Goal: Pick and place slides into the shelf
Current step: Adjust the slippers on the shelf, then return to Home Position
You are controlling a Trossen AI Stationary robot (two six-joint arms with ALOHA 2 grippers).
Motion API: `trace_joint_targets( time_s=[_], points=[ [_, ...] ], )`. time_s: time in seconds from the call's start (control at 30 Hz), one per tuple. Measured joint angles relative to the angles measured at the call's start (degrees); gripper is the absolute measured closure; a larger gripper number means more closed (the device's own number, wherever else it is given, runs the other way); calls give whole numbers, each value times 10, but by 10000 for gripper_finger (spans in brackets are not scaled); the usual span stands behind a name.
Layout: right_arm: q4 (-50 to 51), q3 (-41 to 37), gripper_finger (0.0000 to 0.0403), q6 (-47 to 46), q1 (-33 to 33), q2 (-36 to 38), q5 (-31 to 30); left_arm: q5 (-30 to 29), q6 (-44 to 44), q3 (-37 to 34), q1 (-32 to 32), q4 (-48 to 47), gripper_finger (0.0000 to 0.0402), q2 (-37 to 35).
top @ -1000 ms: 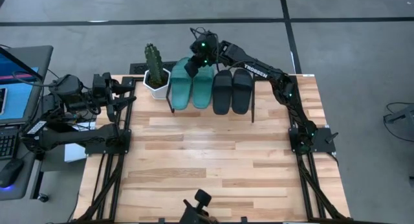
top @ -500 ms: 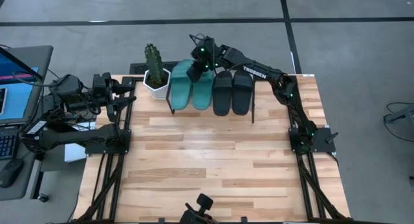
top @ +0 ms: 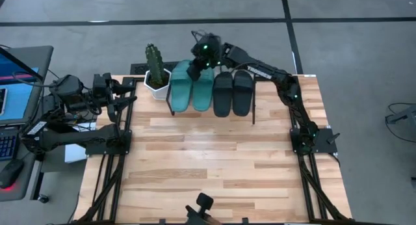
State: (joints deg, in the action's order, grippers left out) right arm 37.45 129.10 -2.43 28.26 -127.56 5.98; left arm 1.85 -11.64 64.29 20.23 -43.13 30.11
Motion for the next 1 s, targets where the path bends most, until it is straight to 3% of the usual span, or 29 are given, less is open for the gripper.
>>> trace_joint_targets(
  time_s=[0.17,0.37,0.53,0.63,0.77,1.0],
  points=[
    [6,7,403,45,1,71,3,-77,12,0,0,0,189,0],
    [45,3,403,73,-17,184,28,-220,12,0,0,-12,189,-9],
    [31,-65,403,81,-32,285,83,-214,95,0,0,43,189,-57],
    [-53,-169,403,66,-48,355,88,-196,133,1,0,74,189,-106],
    [-230,-370,403,21,-65,469,84,-148,167,-1,0,71,189,-175],
    [-471,-715,403,-66,-88,655,18,-41,183,-64,0,63,189,-282]
  ],
)
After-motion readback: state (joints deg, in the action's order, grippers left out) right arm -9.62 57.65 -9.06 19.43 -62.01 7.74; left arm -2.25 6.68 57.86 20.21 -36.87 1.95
